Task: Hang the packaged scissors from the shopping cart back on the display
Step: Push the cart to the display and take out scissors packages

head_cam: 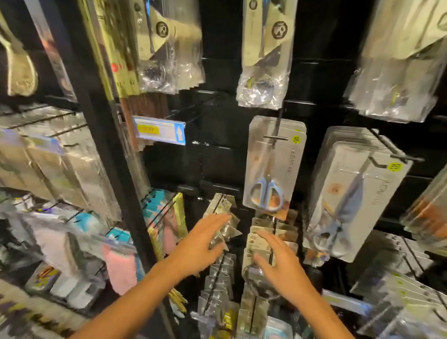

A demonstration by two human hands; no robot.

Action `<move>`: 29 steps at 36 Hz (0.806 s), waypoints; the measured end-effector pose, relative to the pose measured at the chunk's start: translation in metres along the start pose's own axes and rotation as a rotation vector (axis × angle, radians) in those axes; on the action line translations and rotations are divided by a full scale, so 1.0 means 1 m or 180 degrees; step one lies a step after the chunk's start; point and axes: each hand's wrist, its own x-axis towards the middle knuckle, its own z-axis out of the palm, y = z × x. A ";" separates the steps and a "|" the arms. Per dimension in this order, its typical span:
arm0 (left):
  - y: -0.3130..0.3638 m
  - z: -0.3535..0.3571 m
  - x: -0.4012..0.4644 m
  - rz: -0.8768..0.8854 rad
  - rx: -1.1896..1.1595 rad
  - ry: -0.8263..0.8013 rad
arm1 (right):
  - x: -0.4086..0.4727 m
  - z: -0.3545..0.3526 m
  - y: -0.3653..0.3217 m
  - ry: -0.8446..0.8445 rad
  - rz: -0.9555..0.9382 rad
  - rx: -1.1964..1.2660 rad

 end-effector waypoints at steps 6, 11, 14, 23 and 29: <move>-0.012 -0.026 -0.078 -0.0047 0.0555 0.0057 | -0.007 0.033 -0.027 -0.0593 -0.0634 -0.0351; -0.033 -0.052 -0.152 -0.0297 0.0969 0.0026 | -0.009 0.077 -0.070 -0.0890 -0.1197 -0.0407; -0.057 -0.065 -0.206 -0.0597 0.1027 0.0076 | -0.008 0.112 -0.101 -0.1202 -0.1403 -0.0514; -0.114 -0.097 -0.402 -0.1694 0.0889 0.0425 | -0.039 0.225 -0.213 -0.2279 -0.1989 -0.0705; -0.128 -0.109 -0.527 -0.2384 0.0603 0.0954 | -0.069 0.313 -0.264 -0.2808 -0.2013 -0.0664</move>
